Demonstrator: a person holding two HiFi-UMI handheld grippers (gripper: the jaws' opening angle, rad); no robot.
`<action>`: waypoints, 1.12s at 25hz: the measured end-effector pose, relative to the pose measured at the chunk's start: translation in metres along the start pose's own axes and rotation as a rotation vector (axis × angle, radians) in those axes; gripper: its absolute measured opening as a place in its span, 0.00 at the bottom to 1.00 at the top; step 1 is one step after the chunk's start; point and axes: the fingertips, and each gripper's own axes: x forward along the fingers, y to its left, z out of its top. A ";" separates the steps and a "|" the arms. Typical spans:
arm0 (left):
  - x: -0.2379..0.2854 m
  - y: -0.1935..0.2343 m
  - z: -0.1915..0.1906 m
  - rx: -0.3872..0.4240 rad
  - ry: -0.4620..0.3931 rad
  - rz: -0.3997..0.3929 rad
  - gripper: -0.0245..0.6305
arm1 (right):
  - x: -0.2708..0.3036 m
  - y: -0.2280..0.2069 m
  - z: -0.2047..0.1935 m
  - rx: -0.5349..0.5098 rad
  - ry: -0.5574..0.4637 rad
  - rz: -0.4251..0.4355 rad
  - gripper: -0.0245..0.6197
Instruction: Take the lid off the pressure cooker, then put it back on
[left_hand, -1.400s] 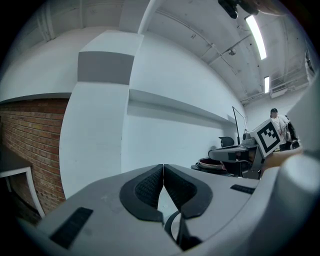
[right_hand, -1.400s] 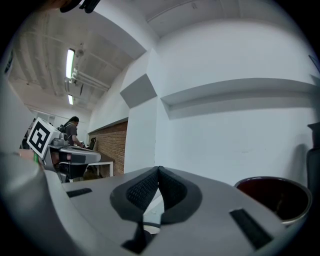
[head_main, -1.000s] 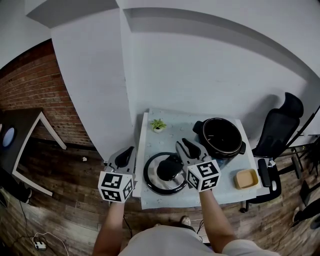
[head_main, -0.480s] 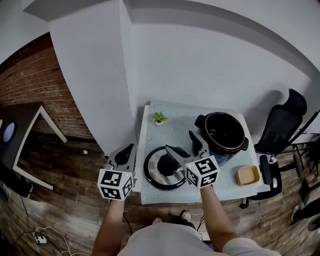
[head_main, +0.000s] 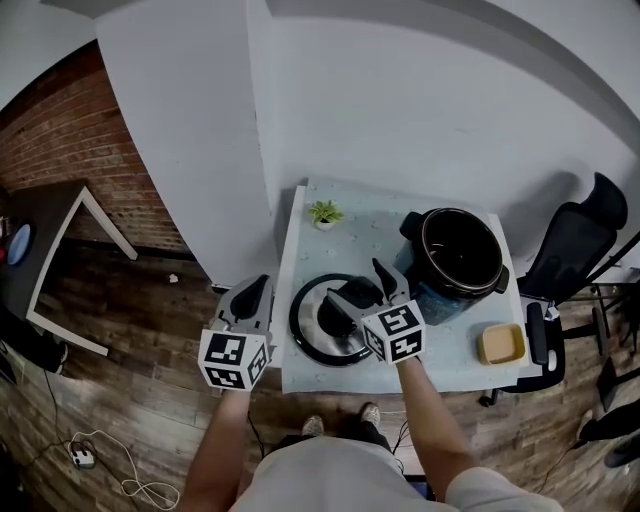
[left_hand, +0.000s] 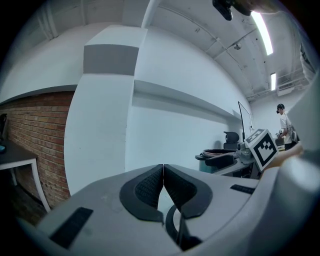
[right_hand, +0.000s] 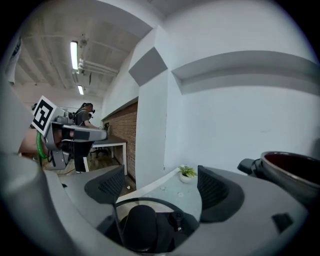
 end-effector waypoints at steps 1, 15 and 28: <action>0.000 0.001 -0.003 -0.006 -0.001 0.005 0.06 | 0.004 0.002 -0.008 0.000 0.019 0.008 0.72; -0.011 -0.003 -0.054 -0.078 0.071 0.012 0.06 | 0.035 0.035 -0.108 -0.001 0.274 0.101 0.69; -0.025 -0.005 -0.071 -0.115 0.100 0.022 0.06 | 0.041 0.039 -0.127 -0.015 0.368 0.104 0.62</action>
